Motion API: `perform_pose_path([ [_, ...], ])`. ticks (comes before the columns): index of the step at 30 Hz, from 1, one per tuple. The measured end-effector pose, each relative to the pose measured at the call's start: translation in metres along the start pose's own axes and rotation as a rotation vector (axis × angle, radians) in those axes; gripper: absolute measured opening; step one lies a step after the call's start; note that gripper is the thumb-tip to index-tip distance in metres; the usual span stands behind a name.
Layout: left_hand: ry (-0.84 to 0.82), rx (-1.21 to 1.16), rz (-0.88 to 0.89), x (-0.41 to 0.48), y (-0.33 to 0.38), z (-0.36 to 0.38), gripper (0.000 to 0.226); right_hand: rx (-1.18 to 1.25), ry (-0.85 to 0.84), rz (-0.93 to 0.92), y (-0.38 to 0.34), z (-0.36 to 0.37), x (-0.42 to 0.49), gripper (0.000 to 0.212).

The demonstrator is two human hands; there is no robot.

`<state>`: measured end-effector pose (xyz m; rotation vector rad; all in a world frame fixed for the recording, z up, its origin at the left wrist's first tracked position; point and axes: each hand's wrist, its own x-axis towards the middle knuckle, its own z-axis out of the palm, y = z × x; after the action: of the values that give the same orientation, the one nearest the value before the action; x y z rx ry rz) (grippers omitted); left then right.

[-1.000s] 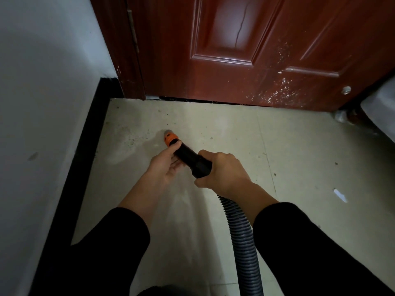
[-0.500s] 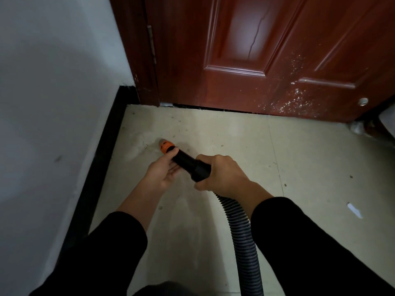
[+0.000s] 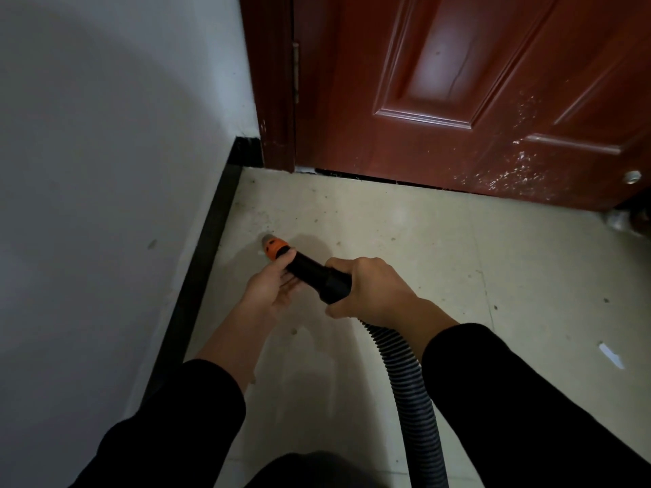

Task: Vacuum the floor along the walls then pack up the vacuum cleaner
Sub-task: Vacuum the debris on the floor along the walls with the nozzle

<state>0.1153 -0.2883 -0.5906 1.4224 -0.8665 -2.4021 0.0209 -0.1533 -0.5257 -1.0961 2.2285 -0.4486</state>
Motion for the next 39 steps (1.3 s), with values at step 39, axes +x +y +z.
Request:
perform_pose_path([
  [39,-0.024,0.024,-0.006,0.006,-0.005,0.001,0.042,-0.067,0.041,0.027,0.002,0.01,-0.005,0.035],
])
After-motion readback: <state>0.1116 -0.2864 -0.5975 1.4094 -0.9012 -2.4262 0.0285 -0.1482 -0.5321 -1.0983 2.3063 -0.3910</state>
